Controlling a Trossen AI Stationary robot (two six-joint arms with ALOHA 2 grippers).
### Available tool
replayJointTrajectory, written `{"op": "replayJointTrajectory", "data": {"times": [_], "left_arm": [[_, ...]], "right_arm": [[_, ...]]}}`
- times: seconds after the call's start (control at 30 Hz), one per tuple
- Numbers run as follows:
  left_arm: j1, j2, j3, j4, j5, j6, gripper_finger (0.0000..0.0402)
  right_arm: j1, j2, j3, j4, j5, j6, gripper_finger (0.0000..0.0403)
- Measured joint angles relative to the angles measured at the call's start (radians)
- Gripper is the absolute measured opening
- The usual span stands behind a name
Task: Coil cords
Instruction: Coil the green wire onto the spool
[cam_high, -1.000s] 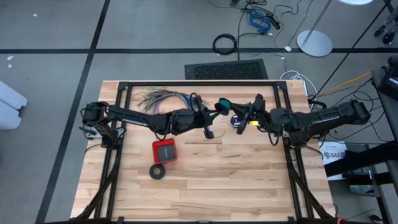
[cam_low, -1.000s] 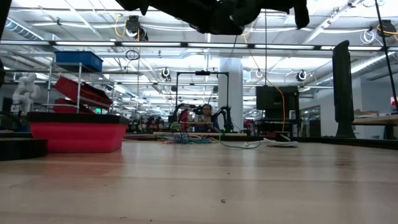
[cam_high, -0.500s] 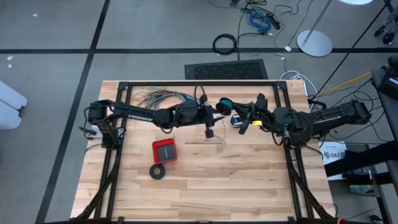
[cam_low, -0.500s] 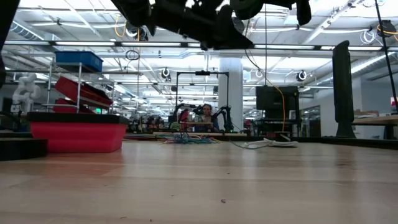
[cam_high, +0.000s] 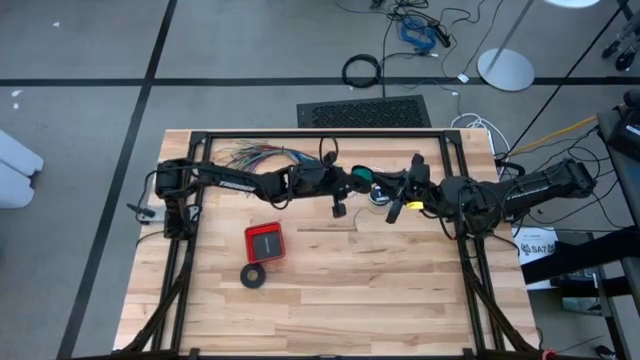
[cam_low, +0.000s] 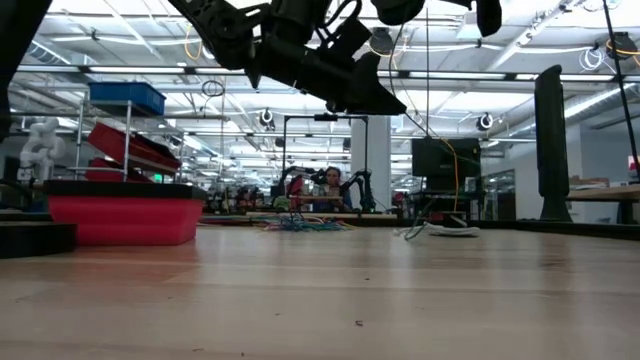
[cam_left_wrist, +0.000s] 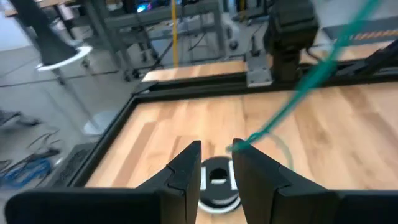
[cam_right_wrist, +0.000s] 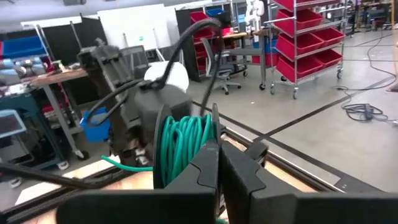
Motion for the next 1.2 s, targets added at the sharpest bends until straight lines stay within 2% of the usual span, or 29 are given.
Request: {"op": "replayJointTrajectory", "data": {"times": [0.13,0.9,1.2], "left_arm": [[0.026,0.000,0.001,0.050,0.092,-0.025,0.0098],[0.136,-0.001,0.001,0.061,0.106,-0.025,0.0095],[0.182,-0.002,0.001,0.033,0.187,-0.020,0.0026]], "right_arm": [[0.013,-0.002,0.000,-0.005,0.003,0.000,0.0000],[0.092,-0.006,0.000,0.023,0.004,-0.037,0.0000],[0.119,-0.006,0.000,-0.014,0.005,-0.030,0.0000]]}}
